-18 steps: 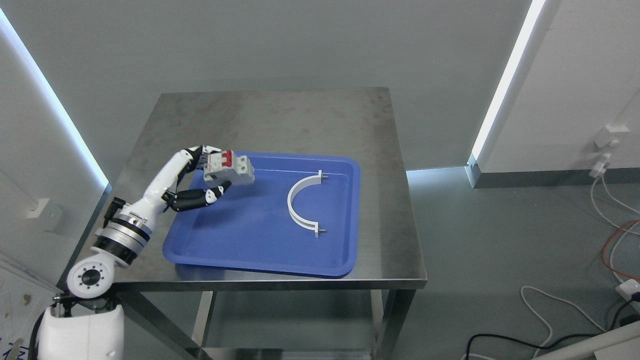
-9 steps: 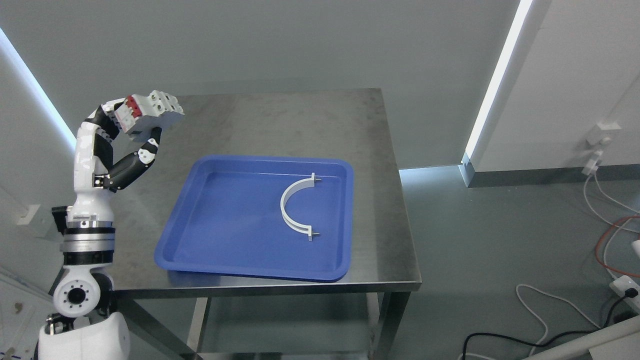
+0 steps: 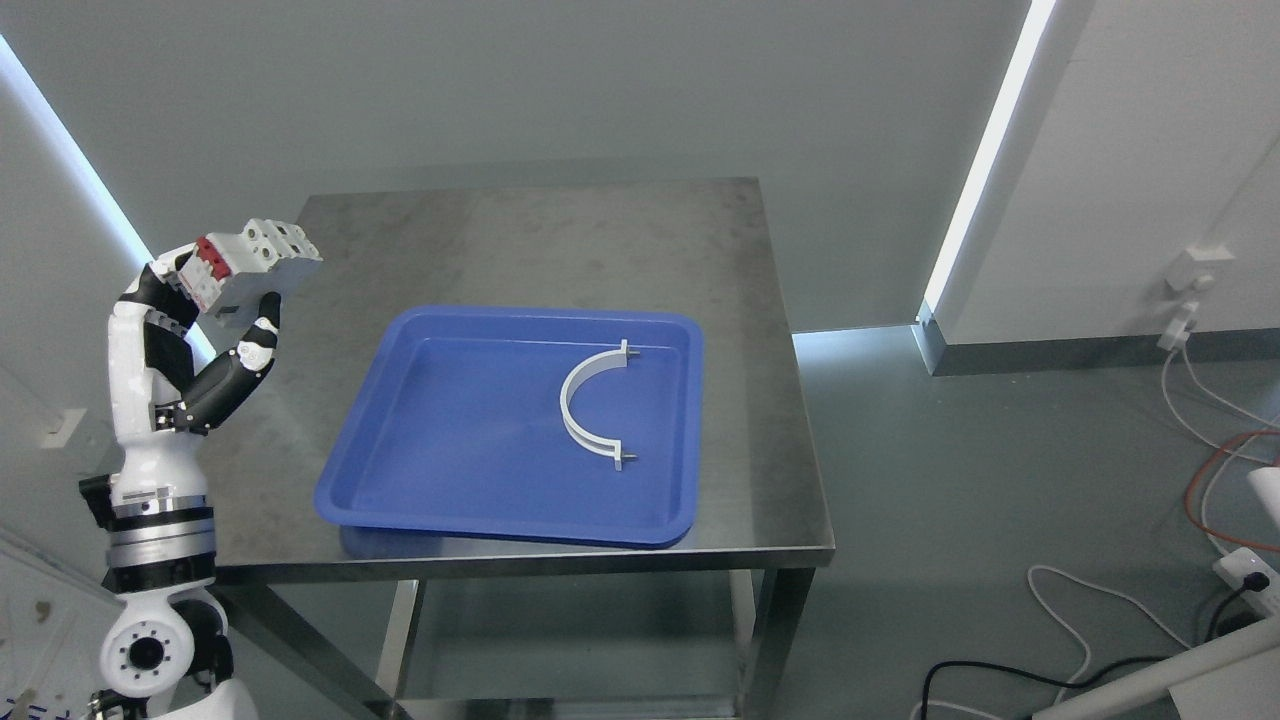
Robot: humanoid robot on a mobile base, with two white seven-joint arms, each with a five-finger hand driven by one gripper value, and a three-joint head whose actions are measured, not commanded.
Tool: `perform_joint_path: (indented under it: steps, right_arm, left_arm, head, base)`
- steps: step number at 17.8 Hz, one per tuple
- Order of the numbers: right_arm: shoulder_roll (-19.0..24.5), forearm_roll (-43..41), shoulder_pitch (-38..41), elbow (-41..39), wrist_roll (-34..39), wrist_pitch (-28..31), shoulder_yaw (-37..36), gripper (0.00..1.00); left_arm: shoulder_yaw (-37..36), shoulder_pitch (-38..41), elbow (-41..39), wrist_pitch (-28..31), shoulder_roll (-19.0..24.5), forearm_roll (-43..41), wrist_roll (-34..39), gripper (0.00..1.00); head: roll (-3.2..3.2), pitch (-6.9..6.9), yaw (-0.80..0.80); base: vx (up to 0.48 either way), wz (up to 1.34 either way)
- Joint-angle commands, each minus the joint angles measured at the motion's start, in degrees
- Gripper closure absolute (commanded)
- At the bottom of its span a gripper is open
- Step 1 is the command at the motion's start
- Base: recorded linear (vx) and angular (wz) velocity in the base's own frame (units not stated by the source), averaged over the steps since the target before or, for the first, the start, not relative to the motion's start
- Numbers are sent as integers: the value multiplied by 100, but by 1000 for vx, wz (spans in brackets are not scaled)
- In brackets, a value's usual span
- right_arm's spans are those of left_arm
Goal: Place circuit breaker on shelf
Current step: 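Hold the breaker raised in the left hand while turning toward the bin shelf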
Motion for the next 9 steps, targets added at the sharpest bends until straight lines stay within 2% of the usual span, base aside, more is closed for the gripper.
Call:
perform_joint_path:
  steps: [1,9]
  right_arm:
    - [-100,1,1,0,-13,68,114,0]
    - [-100,1,1,0,-13,68,114,0]
  left_arm:
    - [156,113,-305,-6,-6,45,-8,96]
    - [156,122,-314,-15,-6,54,-8,95]
  head:
    - [0,0,0]
    - [0,0,0]
  base:
    - [-106,-49]
    - [-193,-220]
